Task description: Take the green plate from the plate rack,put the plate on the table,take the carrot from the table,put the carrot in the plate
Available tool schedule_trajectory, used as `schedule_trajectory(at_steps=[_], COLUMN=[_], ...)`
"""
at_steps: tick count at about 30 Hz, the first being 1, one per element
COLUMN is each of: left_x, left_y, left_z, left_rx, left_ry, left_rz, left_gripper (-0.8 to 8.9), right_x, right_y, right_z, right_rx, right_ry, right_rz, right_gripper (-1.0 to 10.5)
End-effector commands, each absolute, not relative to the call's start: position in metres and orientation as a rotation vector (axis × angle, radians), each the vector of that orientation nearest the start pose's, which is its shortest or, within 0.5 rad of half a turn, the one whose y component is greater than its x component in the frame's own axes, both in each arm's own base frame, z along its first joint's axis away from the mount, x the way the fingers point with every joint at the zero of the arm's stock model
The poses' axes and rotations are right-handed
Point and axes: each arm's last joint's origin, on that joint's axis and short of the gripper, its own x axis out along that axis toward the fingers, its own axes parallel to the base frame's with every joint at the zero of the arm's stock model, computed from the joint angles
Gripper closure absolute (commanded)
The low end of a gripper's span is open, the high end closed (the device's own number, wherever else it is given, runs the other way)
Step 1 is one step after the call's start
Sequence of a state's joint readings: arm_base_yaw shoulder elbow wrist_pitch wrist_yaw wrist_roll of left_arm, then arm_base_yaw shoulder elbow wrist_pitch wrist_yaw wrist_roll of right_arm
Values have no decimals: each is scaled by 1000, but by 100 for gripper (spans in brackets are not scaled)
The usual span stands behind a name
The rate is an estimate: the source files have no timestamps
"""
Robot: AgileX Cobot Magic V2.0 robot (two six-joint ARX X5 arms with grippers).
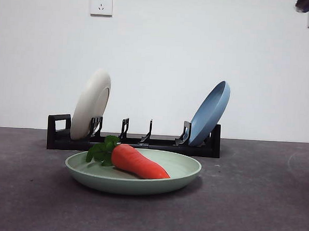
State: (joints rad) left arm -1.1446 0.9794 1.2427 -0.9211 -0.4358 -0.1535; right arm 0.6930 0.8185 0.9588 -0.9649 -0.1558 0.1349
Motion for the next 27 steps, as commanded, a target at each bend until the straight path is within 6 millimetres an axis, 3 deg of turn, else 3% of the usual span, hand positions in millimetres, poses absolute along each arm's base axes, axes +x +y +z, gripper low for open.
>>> schedule_trajectory(at_steps=[1,9,14,19,23,27], left_x=[81,83,100,111,108,101], left_y=[-148,-144,-119,-76,-45,-26], left_z=[386,389,410,423,409,373], left_rx=[333,345,308,208,151,140], left_ry=[523,487,299,70,-94,-174], left_rz=[-636,-603,-499,-460,-337,-182], left_gripper=[817,817,817,817,817,817], right_x=[104,104,104,104,104,104], right_y=[93,93,92,92,92,92], right_z=[318,318,318,318,318,318], right_rx=[-102,-102,-102,-102,-102,-102], right_ry=[869,869,870,870,870,870], right_rz=[738,738,738,738,738,738], right_gripper=[946,946,946,946,946,946])
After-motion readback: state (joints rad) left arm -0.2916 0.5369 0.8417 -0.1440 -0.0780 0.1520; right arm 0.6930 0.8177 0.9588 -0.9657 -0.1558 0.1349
